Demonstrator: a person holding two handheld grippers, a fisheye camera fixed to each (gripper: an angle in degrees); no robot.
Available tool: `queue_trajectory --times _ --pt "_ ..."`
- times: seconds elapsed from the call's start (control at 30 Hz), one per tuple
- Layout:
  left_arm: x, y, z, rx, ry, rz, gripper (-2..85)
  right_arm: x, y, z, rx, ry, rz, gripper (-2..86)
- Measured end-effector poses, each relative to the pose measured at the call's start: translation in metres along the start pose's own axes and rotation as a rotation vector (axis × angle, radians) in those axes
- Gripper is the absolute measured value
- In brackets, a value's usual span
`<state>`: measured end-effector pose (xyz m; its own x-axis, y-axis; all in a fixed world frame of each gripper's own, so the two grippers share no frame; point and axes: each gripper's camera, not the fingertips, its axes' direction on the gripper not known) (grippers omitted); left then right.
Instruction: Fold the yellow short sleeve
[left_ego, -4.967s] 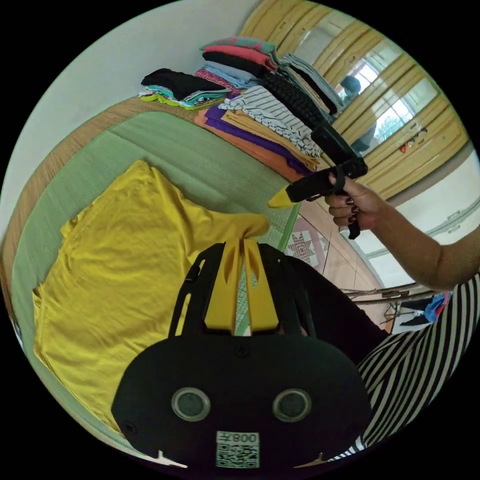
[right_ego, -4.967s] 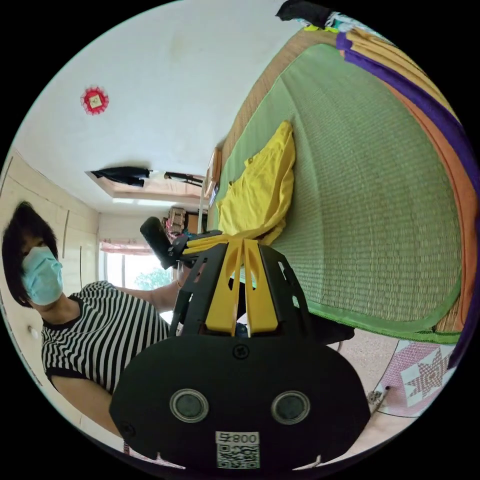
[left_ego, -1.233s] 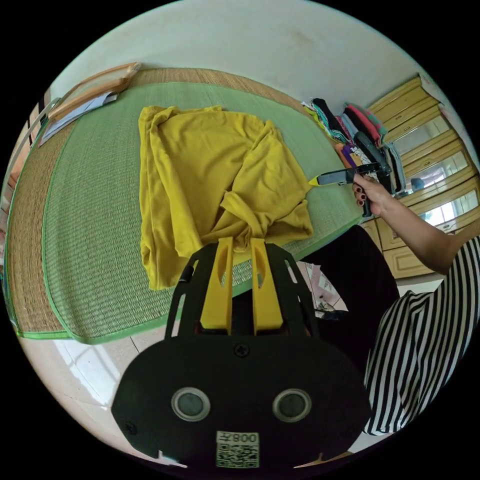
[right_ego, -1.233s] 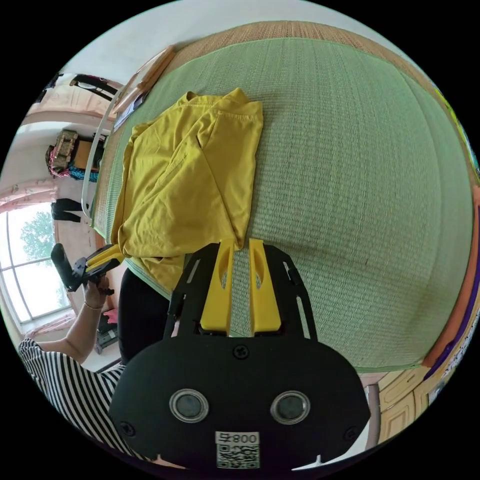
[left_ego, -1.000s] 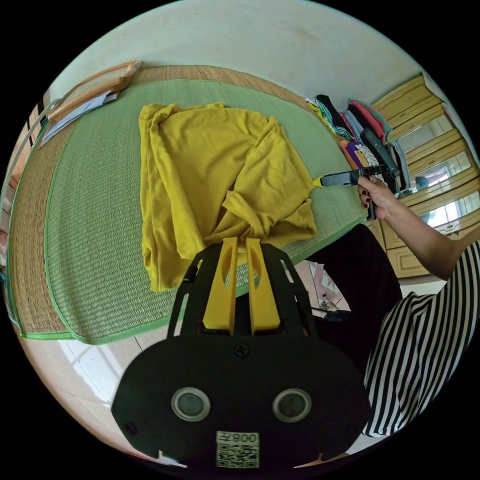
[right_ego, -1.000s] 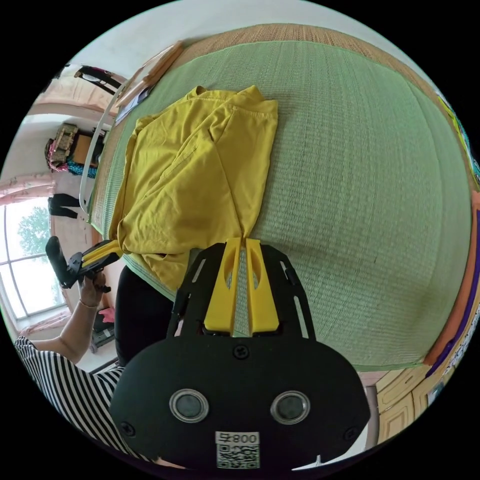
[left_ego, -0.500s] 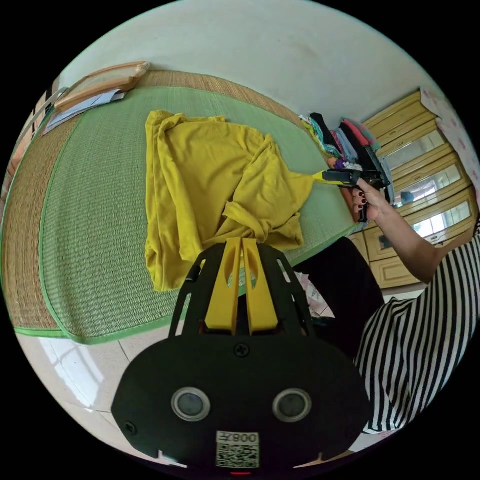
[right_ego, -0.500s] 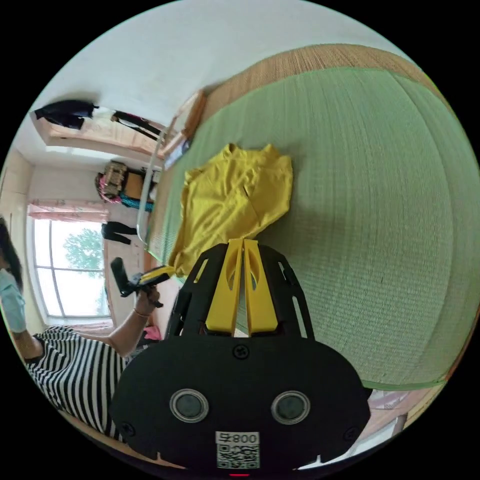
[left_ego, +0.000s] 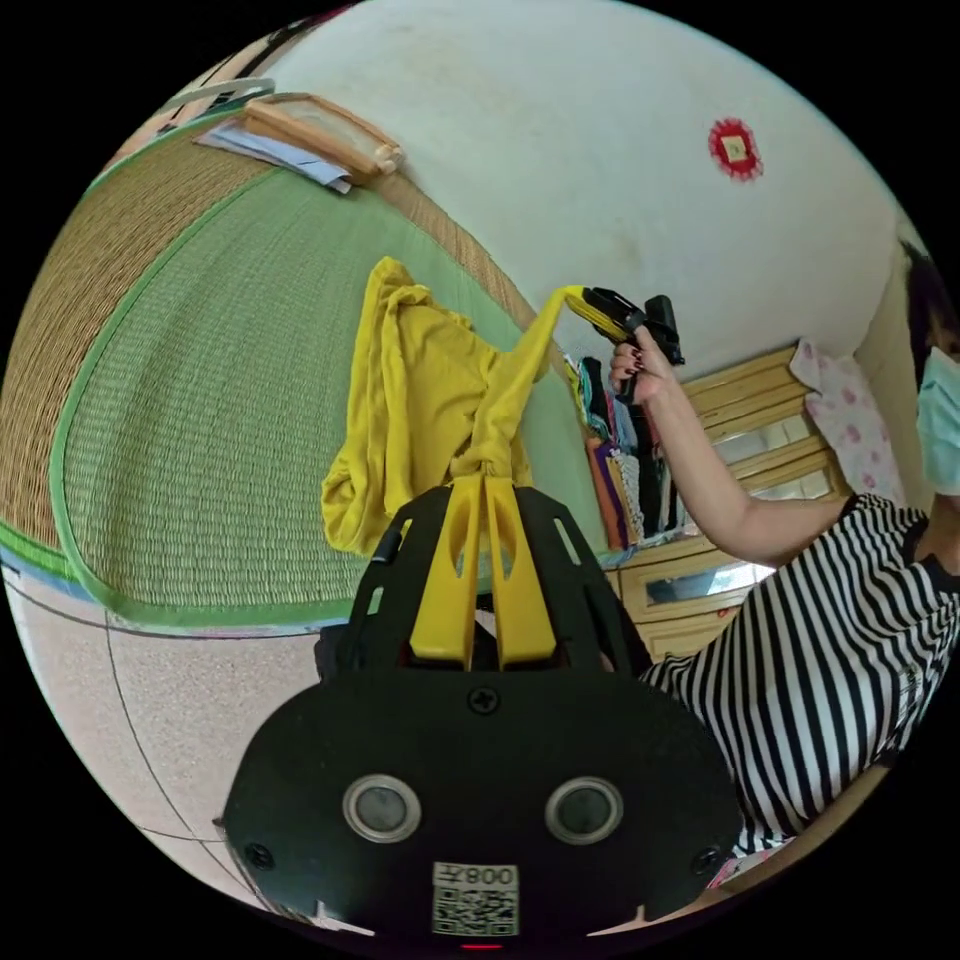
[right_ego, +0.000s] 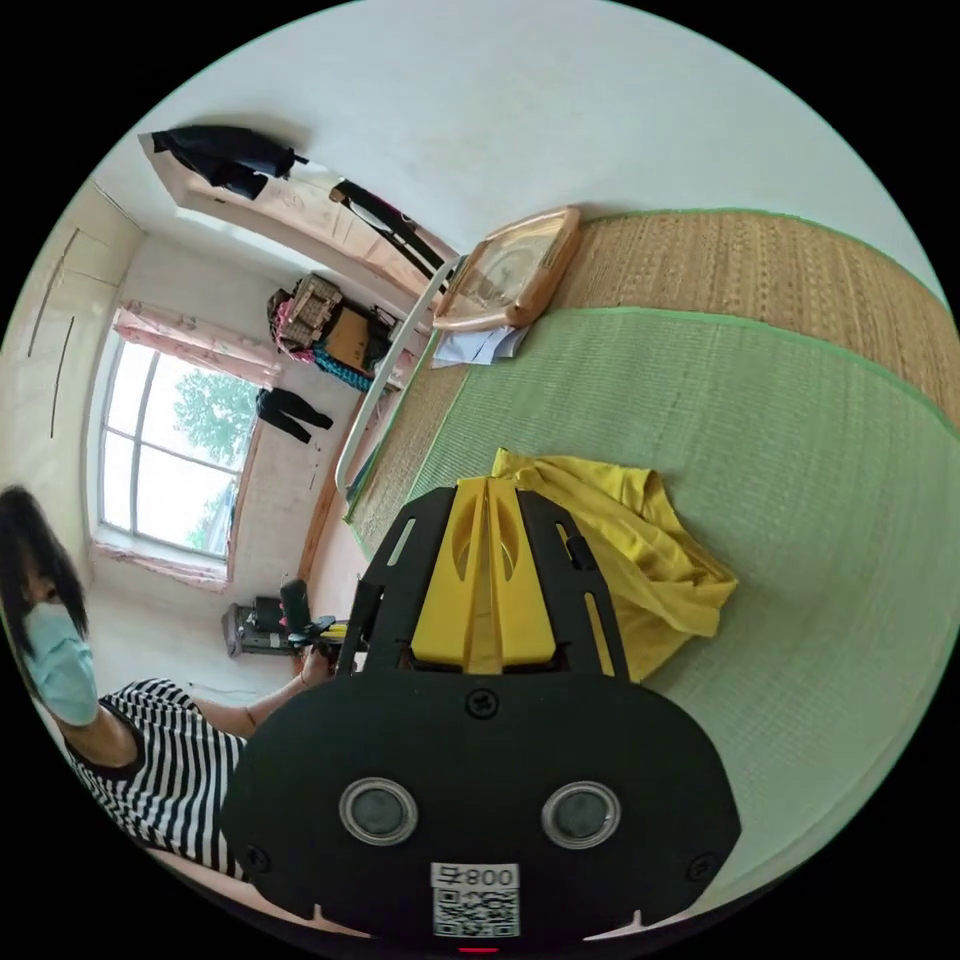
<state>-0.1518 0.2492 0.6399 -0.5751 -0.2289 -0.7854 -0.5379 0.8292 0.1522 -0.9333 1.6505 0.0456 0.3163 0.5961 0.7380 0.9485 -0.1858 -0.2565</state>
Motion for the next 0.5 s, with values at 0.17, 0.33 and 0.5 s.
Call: queue_trajectory --times 0.17,0.33,0.5 --pt "-0.032 -0.002 -0.021 0.07 0.052 -0.115 0.2 -0.016 -0.069 0.073 -0.158 0.048 -0.017 0.1" --pt "-0.058 -0.005 -0.028 0.051 0.079 -0.202 0.2 -0.023 -0.098 0.135 -0.295 0.158 -0.012 0.1" --pt "-0.075 -0.004 -0.033 0.044 0.111 -0.264 0.2 -0.021 -0.109 0.176 -0.374 0.22 0.013 0.3"
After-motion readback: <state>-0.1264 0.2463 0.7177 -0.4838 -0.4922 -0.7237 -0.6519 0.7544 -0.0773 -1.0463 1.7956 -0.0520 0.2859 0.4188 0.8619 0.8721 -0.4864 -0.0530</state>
